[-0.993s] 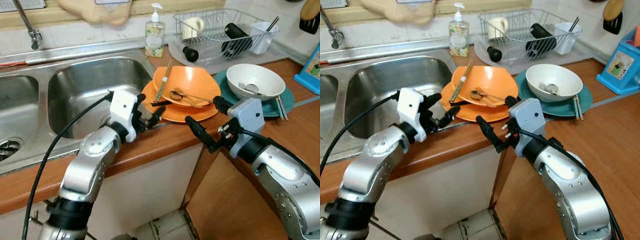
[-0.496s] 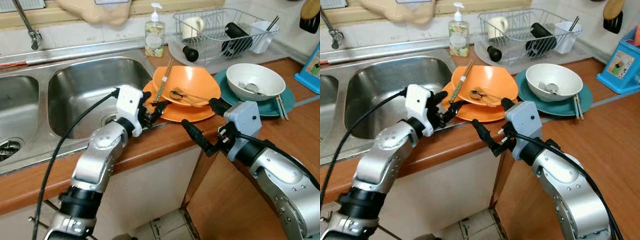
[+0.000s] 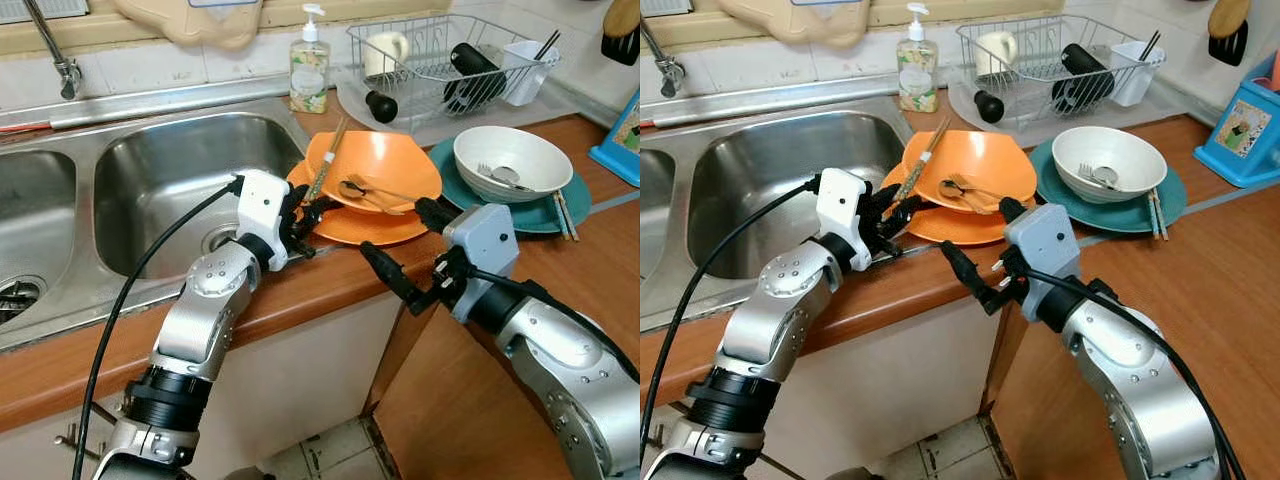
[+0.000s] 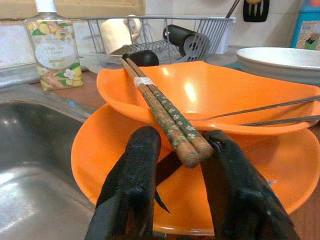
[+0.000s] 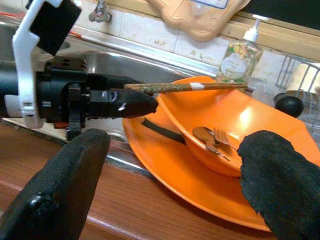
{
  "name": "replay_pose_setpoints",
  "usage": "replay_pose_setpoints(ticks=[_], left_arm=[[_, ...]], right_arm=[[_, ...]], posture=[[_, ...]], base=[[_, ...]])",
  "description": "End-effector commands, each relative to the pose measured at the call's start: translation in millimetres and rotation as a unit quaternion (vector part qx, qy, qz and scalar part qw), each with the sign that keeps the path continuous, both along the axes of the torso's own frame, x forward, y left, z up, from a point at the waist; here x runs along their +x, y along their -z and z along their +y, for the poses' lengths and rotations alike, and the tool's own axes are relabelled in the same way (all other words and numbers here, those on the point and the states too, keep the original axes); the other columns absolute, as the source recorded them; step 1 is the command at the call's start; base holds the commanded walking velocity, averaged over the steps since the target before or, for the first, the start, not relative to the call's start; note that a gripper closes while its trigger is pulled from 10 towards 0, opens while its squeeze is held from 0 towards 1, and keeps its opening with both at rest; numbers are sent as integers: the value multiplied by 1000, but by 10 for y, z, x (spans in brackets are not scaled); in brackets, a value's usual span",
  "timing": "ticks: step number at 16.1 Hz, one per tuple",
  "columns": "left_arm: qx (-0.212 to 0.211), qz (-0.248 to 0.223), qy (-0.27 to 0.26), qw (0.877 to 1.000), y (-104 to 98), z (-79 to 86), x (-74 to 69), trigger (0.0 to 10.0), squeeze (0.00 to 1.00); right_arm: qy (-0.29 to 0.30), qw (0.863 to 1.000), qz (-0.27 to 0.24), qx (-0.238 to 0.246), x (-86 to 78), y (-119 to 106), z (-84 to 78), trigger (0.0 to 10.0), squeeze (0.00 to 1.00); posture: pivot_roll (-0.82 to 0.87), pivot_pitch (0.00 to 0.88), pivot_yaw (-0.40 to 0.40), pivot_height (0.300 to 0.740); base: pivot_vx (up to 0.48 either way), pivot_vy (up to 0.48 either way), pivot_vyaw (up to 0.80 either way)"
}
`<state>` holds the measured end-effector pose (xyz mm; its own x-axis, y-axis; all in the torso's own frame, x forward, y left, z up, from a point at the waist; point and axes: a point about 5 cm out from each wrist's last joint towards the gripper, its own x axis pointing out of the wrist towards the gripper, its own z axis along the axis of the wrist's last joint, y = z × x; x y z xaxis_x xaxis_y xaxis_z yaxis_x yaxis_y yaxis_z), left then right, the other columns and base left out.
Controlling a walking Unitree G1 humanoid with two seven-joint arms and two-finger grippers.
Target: Kitchen organization
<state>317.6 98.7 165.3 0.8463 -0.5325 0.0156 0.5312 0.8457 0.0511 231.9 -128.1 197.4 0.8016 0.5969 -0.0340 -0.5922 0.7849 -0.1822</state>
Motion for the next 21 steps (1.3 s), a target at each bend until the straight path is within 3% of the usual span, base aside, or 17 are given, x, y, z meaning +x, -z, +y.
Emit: replay_pose_setpoints(ticks=[1,15,20,21], left_arm=[[3,-11,-6,1000,-57,10,37,3294,0],[4,-28,5,1000,-109,29,9,3843,0],[0,-45,2,999,-136,64,-48,1569,0],[-10,-56,1,998,-169,90,-72,1569,0]], right_arm=[[-4,1000,-13,-3,-12,-35,12,10000,0],[-8,1000,-13,-6,-25,-25,36,10000,0],[-8,1000,-14,-8,-31,-18,38,10000,0],[-9,1000,-15,-9,-33,-18,40,10000,0]], posture=[[-135,0,36,740],[-134,0,39,740],[-136,0,41,740],[-135,0,40,740]], base=[[0,0,0],[0,0,0],[0,0,0],[0,0,0]])
